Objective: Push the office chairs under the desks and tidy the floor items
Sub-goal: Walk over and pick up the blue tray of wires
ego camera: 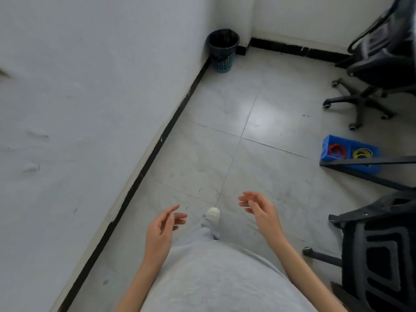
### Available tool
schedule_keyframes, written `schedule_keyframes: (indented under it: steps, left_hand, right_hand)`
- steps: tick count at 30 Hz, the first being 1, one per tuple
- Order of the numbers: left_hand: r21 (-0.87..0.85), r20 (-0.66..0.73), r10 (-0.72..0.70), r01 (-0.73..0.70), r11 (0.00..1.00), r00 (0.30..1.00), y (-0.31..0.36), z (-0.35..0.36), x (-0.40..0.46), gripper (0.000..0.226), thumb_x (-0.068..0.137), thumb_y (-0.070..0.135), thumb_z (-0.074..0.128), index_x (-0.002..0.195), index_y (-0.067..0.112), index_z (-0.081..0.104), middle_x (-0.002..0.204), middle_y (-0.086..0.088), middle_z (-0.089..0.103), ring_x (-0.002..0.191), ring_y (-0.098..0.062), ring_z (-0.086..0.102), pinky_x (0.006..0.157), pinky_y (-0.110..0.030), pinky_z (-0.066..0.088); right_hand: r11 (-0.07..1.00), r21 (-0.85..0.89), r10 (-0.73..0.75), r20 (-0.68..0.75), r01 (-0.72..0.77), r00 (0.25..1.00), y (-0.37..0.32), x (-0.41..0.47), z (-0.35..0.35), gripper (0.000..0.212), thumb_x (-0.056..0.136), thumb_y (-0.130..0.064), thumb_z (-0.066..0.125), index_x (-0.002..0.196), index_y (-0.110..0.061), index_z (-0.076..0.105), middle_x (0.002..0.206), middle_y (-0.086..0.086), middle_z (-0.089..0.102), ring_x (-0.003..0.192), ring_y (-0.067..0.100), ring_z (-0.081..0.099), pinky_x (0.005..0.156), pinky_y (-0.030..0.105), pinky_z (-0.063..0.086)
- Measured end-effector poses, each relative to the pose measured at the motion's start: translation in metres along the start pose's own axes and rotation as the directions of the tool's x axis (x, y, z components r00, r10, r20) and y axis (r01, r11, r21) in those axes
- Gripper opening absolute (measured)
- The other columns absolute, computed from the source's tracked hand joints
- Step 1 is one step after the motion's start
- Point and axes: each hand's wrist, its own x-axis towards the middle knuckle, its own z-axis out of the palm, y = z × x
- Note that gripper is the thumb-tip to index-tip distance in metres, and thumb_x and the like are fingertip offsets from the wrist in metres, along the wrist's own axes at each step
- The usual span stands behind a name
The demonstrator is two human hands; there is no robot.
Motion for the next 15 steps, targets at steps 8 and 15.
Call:
schedule_keyframes:
  steps: [8,15]
  left_hand:
    - [0.165,0.431,0.125,-0.215,0.963,0.894,0.121,0.09,0.212,0.031,0.096,0.006,0.04,0.105,0.028,0.06,0.084,0.015,0.072,0.078,-0.009,0.067,0.072,-0.018,0.052]
    - [0.157,0.531,0.111,-0.227,0.961,0.84,0.177,0.205,0.342,0.03,0.096,0.004,0.039,0.104,0.024,0.06,0.082,0.014,0.072,0.077,-0.007,0.067,0.072,-0.019,0.052]
  right_hand:
    - [0.972,0.188,0.199,-0.325,-0.143,0.924,-0.032,0.076,-0.043,0.028,0.092,0.006,0.04,0.097,-0.012,0.062,0.092,0.008,0.069,0.075,0.006,0.066,0.068,0.015,0.051]
    - [0.951,0.295,0.225,-0.466,-0.089,0.856,-0.068,0.222,-0.1,0.03,0.093,0.006,0.04,0.096,-0.014,0.062,0.09,0.005,0.069,0.075,0.003,0.066,0.069,0.013,0.05]
